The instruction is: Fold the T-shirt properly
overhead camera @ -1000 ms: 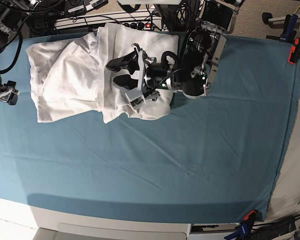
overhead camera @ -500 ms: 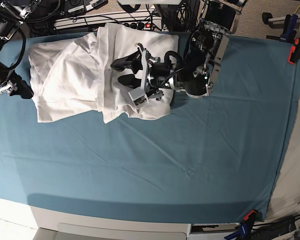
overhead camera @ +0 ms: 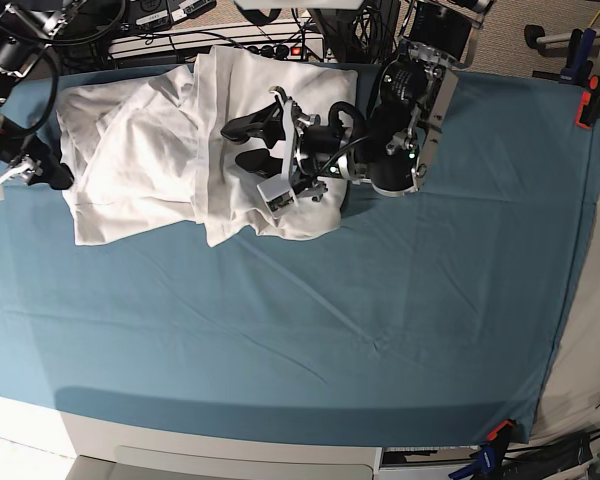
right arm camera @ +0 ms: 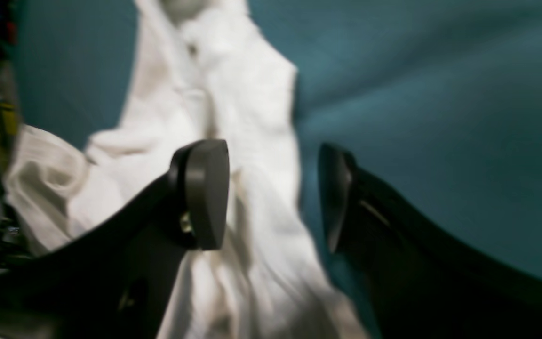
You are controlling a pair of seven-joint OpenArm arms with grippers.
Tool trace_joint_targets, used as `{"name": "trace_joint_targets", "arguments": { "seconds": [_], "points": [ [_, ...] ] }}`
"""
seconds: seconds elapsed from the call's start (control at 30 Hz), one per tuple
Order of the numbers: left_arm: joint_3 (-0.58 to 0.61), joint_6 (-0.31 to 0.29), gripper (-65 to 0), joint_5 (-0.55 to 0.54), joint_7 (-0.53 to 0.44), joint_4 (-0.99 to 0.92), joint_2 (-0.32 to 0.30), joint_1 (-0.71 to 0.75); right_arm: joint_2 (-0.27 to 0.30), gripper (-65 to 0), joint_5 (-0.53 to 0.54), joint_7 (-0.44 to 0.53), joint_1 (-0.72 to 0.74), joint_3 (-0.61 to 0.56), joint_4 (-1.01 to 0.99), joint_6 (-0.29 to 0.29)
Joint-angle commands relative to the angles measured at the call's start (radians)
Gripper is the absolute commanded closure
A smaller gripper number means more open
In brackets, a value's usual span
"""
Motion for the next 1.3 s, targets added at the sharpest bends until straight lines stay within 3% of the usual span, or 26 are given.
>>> {"name": "trace_joint_targets", "arguments": {
  "seconds": [0.0,0.2,0.37,0.53,0.8,1.03,1.27],
  "points": [
    [0.0,-0.007,-31.8,-0.025,-0.029,0.017,0.008,-0.016,0.01,-30.7,0.017,0.001,0.009,0.003,0.011,0.008],
    [0.0,-0.007,-31.8,-0.025,-0.029,0.017,0.008,-0.015,-0.051,-30.7,0.043,0.001,0.008,-0.044,0.011,0.029],
    [0.0,-0.007,-31.8,-0.025,-0.029,0.017,0.008,-0.015,-0.047,-30.7,0.052,0.001,0.009,-0.159,0.011,0.029],
    [0.0,-0.007,-31.8,-0.025,-0.029,0.017,0.008,-0.015,-0.047,-30.2,0.148,0.001,0.009,-0.212,0.011,0.05],
    [-0.002,-0.006,-31.8,-0.025,-0.027,0.017,0.008,-0.016,-0.045,-1.4,0.236,0.001,0.008,-0.212,0.011,0.054],
    [-0.095,0.011,-31.8,-0.026,-0.006,0.048,-0.013,-0.014,-0.045,0.0,0.272,0.001,-0.005,-0.211,0.099,0.053],
    [-0.283,0.016,-31.8,-0.061,-0.006,0.127,-0.131,0.011,-0.085,0.0,0.329,0.001,-0.183,-0.211,0.426,0.053]
  ]
}}
